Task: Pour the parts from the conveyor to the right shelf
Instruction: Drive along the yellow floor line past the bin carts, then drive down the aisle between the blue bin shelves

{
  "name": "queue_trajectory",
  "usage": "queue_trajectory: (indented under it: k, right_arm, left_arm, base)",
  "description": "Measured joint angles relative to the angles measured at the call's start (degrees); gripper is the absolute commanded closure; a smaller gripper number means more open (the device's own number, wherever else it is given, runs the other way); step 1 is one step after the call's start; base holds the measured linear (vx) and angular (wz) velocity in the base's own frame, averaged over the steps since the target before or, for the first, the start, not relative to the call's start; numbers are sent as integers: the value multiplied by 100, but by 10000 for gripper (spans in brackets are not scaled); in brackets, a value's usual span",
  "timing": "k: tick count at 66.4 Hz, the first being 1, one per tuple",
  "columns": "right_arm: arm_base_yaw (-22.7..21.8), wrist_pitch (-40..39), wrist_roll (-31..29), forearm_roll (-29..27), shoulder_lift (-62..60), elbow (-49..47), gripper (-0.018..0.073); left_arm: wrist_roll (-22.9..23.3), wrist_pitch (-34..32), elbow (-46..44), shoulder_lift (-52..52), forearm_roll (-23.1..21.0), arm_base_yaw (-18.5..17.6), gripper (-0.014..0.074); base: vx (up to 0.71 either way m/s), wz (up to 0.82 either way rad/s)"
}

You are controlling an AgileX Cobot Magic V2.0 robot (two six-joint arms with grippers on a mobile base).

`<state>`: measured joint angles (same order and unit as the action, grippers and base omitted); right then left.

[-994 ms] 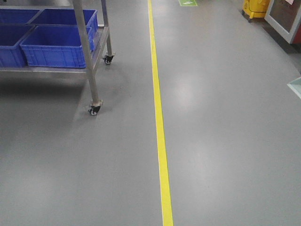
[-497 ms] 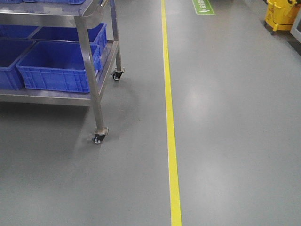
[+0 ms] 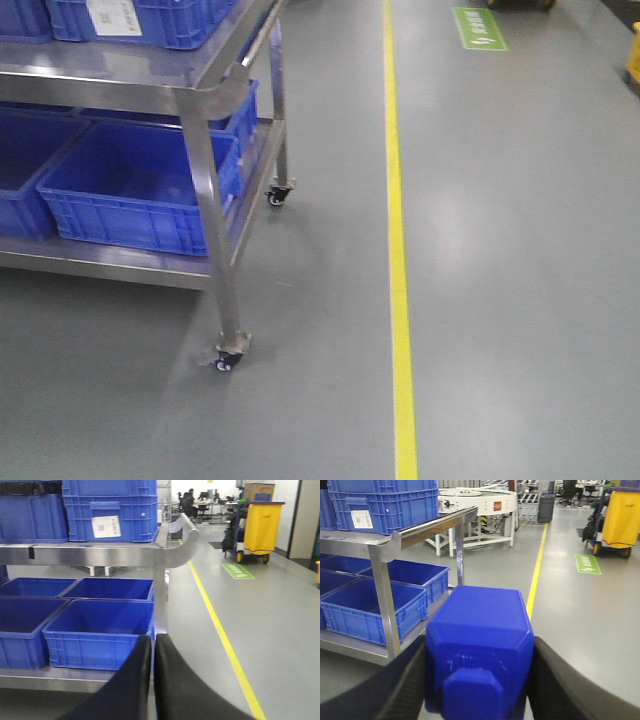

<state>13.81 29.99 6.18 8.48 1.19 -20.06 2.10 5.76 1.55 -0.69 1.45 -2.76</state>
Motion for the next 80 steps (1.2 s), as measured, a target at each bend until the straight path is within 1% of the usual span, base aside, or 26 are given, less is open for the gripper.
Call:
queue_trajectory:
  k: [11, 20, 52, 80]
  right_arm:
    - [0, 0, 0, 5, 0, 0, 564]
    - [0, 5, 0, 5, 0, 0, 564]
    - [0, 11, 0, 6, 0, 0, 564]
    - [0, 15, 0, 6, 0, 0, 564]
  left_arm:
    - [0, 0, 0, 0, 0, 0, 603]
    - [0, 0, 0, 0, 0, 0, 603]
    - [0, 0, 0, 0, 0, 0, 603]
    - [0, 0, 0, 0, 0, 0, 603]
  base:
    - [43, 38]
    - [37, 67]
    - [27, 97]
    - [19, 84]
